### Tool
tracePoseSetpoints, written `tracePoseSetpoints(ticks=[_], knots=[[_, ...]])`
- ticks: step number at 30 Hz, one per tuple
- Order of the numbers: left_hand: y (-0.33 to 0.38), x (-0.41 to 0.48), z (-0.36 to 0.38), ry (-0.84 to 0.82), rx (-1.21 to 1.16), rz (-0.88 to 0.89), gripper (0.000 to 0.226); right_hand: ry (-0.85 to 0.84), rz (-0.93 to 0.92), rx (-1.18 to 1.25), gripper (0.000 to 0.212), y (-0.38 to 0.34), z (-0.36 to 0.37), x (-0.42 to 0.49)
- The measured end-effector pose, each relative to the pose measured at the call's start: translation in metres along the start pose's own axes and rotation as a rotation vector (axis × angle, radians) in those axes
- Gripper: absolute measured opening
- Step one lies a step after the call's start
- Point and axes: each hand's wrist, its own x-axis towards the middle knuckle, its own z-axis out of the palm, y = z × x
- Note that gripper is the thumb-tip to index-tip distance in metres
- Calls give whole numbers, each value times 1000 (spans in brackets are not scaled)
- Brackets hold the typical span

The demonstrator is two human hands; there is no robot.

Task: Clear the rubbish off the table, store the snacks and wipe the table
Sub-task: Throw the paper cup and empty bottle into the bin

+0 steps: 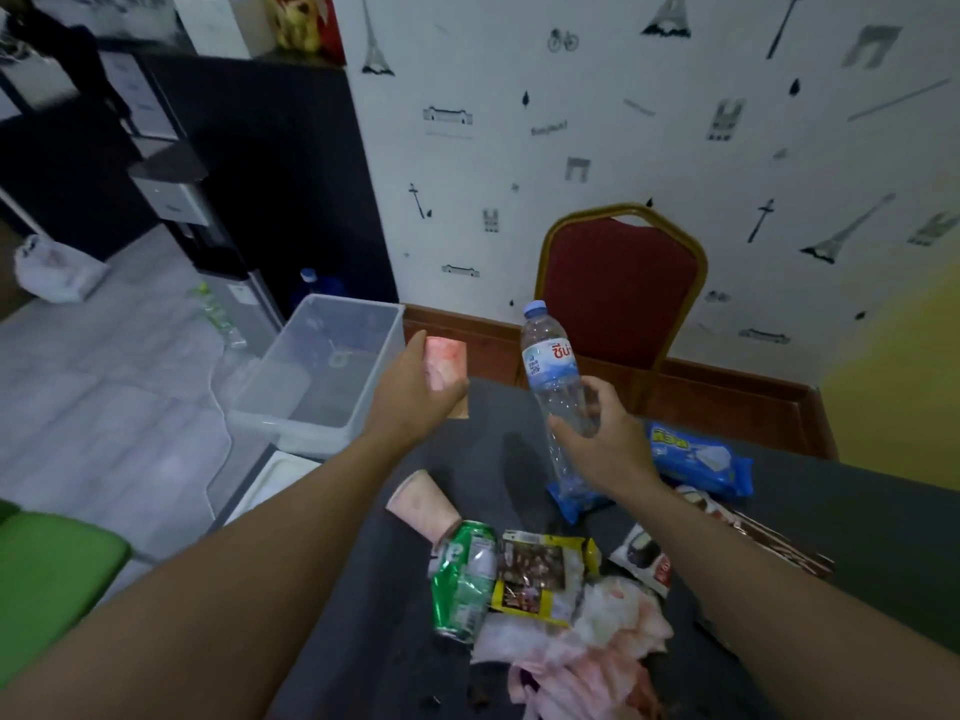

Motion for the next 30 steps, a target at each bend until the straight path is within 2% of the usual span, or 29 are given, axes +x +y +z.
tracePoseSetpoints(ticks=[9,21,30], knots=[[-78,44,-54,23,51,-50,69,-3,-38,10,55,-65,79,31],[-141,52,-119,92,48,-112,64,-81,-96,36,59,-125,155,41],[-160,6,-146,158,9,-192,47,-220,-148,68,61,-139,182,21]])
